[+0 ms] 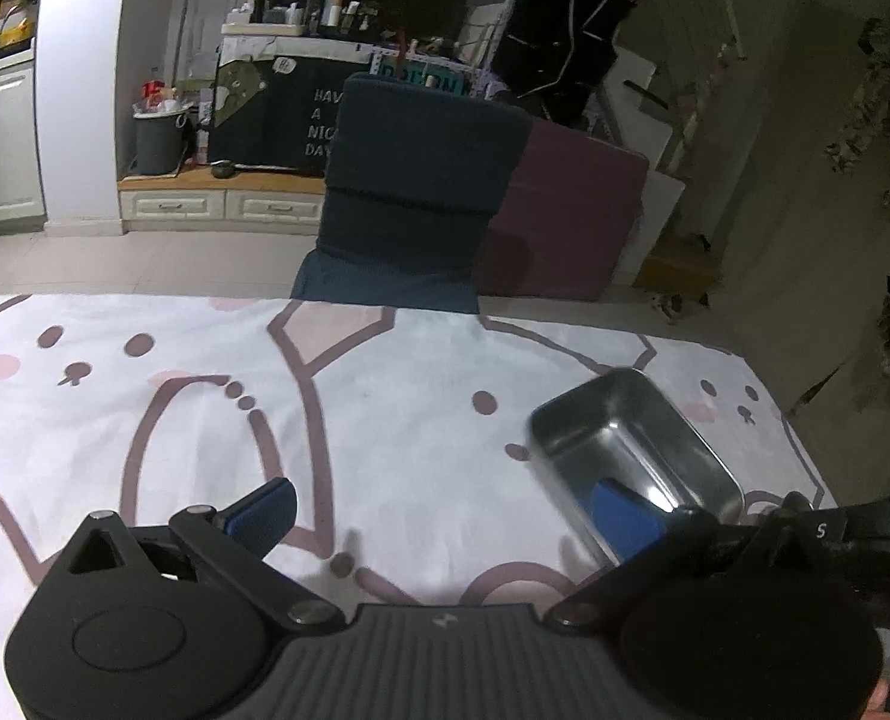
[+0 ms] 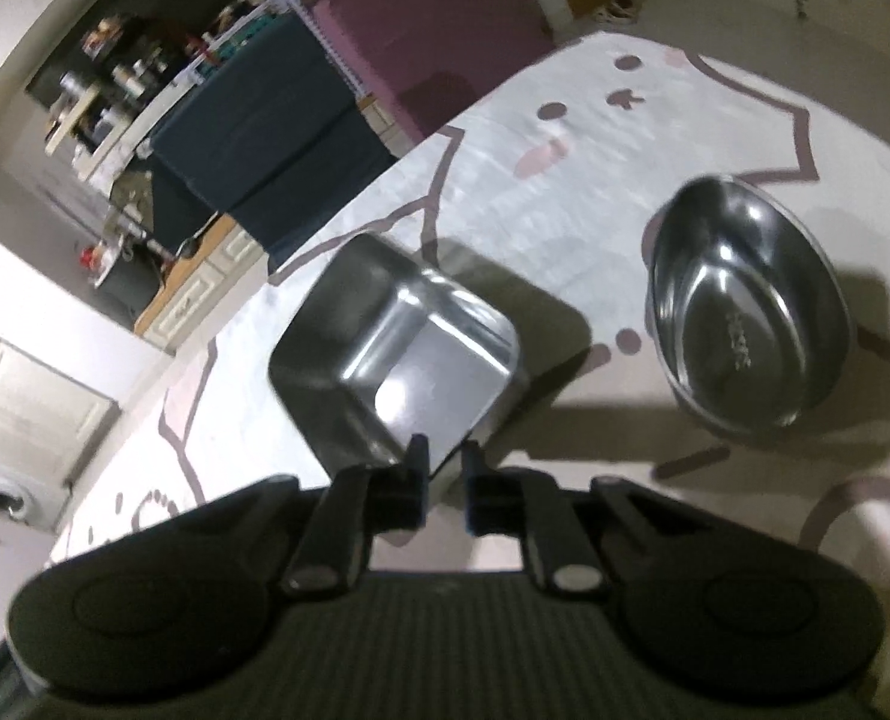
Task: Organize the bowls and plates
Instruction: 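Close the right gripper on the tray rim while the left gripper closes too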
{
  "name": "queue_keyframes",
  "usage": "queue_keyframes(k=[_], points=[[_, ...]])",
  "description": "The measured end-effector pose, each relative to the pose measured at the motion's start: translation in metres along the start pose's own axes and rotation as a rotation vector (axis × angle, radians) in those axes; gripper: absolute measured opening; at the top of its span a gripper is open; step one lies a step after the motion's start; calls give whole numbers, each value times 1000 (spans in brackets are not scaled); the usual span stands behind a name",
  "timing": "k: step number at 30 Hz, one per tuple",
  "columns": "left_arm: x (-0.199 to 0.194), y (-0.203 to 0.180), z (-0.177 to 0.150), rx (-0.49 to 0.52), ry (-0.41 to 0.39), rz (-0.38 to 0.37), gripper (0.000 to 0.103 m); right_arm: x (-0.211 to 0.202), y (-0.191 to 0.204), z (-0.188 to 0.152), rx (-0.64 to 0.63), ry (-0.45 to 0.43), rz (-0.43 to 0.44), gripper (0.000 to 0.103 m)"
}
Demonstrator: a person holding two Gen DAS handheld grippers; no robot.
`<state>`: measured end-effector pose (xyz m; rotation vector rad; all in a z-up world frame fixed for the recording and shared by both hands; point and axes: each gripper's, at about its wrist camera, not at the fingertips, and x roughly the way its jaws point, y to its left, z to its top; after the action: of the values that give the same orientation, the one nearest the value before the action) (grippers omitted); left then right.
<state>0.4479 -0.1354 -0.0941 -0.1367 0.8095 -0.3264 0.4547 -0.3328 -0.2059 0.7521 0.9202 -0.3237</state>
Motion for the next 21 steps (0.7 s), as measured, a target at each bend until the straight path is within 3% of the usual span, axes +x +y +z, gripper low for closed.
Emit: queue_keyframes(k=[3, 8, 13, 18, 21], points=[[4, -7, 0, 45, -23, -14, 100, -2, 0, 4, -46, 0, -7, 6], [21, -18, 4, 103, -32, -75, 76, 0, -3, 9, -77, -1, -3, 3], [56, -20, 12, 126, -2, -69, 50, 1, -1, 11, -133, -4, -7, 3], [80, -22, 19, 140, 10, -90, 45, 0, -4, 15, -152, -1, -3, 2], [89, -27, 18, 167, 31, -110, 33, -1, -6, 18, -160, -6, 2, 3]])
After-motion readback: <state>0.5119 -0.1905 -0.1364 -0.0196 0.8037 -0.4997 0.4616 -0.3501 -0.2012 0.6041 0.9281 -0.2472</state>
